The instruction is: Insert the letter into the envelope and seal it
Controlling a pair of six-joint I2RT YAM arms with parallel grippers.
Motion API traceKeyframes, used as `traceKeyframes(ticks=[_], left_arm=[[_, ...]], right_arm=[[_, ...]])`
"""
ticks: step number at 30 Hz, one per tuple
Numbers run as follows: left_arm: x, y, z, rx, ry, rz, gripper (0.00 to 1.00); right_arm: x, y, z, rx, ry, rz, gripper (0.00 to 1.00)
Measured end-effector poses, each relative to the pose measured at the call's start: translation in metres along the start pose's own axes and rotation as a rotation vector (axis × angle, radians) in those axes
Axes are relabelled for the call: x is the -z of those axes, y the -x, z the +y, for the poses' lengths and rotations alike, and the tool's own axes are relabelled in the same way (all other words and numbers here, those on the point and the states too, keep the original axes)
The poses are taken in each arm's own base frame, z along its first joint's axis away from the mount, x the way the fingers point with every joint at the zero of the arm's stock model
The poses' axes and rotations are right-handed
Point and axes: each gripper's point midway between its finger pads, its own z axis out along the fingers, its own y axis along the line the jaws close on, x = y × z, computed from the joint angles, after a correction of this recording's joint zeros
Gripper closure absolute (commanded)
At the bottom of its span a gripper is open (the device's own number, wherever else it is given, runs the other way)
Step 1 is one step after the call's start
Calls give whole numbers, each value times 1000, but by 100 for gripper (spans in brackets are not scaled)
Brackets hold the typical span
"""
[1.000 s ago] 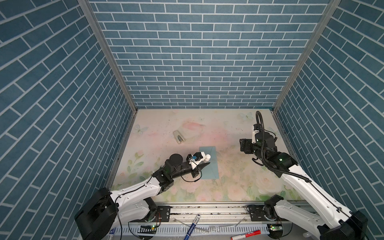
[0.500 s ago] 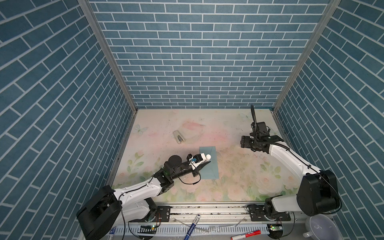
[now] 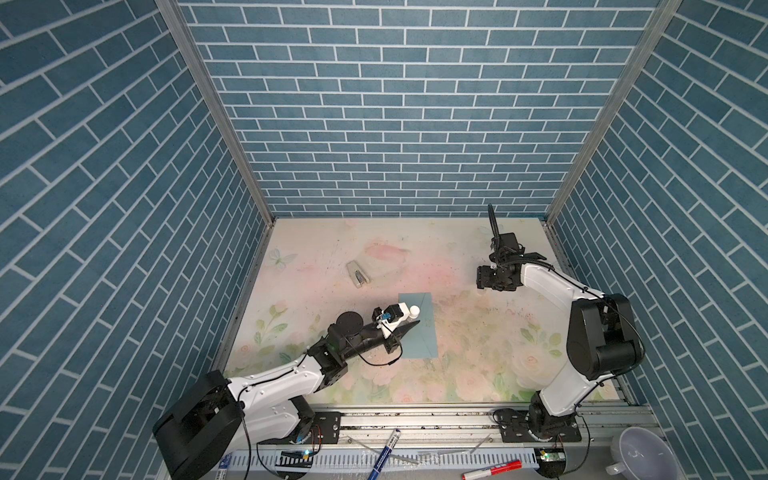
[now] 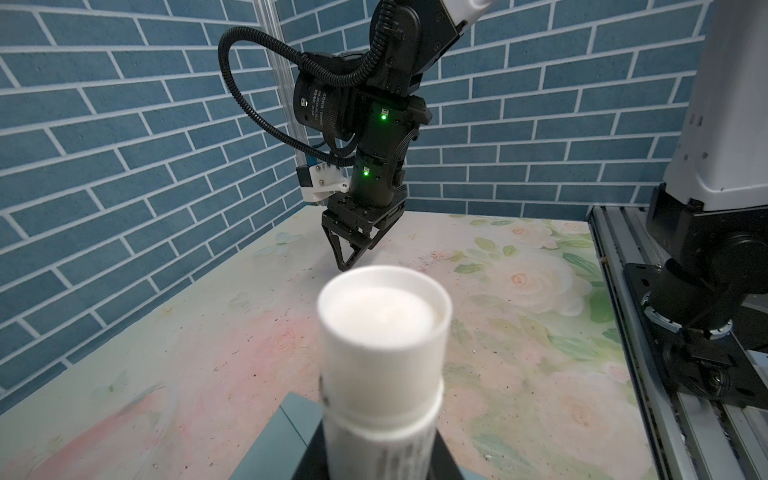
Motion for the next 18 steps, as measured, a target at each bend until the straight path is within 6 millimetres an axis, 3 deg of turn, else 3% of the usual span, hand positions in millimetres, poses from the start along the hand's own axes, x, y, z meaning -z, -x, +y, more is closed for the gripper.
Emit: traceKeyframes(ticks=[18], left_arm=[[-1,-7,1,27,10,24,100]], right_arm=[[-34,-9,-3,37,-36,107,55]])
